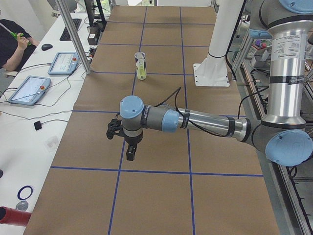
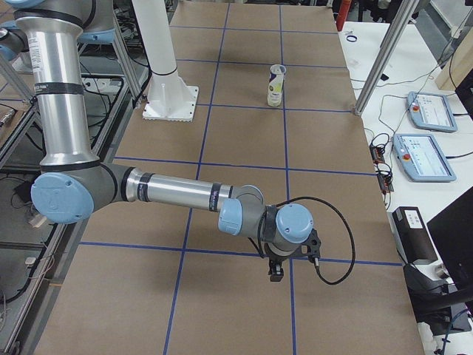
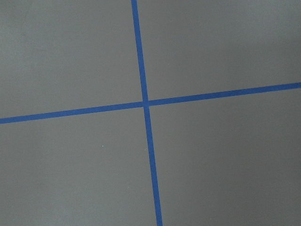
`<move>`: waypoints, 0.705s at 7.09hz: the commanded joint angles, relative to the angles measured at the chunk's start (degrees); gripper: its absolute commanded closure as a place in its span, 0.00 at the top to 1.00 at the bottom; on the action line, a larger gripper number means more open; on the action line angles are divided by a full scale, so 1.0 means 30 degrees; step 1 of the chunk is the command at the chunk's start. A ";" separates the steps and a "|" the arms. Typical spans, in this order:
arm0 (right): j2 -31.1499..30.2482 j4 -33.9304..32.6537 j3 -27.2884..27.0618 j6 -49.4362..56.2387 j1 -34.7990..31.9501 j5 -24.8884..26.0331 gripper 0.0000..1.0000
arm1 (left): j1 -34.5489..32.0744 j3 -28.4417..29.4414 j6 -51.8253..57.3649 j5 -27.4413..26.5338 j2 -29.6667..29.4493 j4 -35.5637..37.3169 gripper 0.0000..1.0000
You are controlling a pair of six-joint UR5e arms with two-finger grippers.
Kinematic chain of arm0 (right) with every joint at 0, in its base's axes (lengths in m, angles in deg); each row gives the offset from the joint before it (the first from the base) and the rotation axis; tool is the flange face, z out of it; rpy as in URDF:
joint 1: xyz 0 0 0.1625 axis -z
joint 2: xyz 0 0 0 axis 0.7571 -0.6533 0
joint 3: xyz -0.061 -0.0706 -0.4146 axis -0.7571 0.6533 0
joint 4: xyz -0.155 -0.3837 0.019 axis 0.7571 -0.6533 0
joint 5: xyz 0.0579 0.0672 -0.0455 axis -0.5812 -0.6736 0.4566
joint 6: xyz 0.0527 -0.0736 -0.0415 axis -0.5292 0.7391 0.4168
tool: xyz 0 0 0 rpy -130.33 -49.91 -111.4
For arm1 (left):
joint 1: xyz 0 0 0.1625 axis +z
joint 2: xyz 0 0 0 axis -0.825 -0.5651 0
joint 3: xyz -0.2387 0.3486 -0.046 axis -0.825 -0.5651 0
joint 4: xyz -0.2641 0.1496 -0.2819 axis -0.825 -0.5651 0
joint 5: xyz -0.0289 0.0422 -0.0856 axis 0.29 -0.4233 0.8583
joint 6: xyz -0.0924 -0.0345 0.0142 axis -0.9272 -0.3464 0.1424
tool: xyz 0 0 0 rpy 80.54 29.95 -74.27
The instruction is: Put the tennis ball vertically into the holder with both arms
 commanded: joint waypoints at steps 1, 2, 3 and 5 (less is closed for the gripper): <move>-0.0898 0.0004 -0.2578 -0.3325 0.0037 0.0822 0.99 | -0.0014 -0.0032 0.0013 -0.0037 0.0030 0.0019 0.99; -0.1482 -0.0141 -0.4367 -0.4541 0.0502 0.1264 0.99 | -0.0014 -0.0032 0.0013 -0.0037 0.0030 0.0019 0.99; -0.1836 -0.0172 -0.5284 -0.5133 0.0854 0.1298 0.99 | 0.0015 -0.0003 0.0013 -0.0066 0.0030 0.0019 0.99; -0.2132 -0.0085 -0.5674 -0.5374 0.1121 0.1182 0.99 | 0.0015 -0.0003 0.0013 -0.0066 0.0001 0.0019 0.99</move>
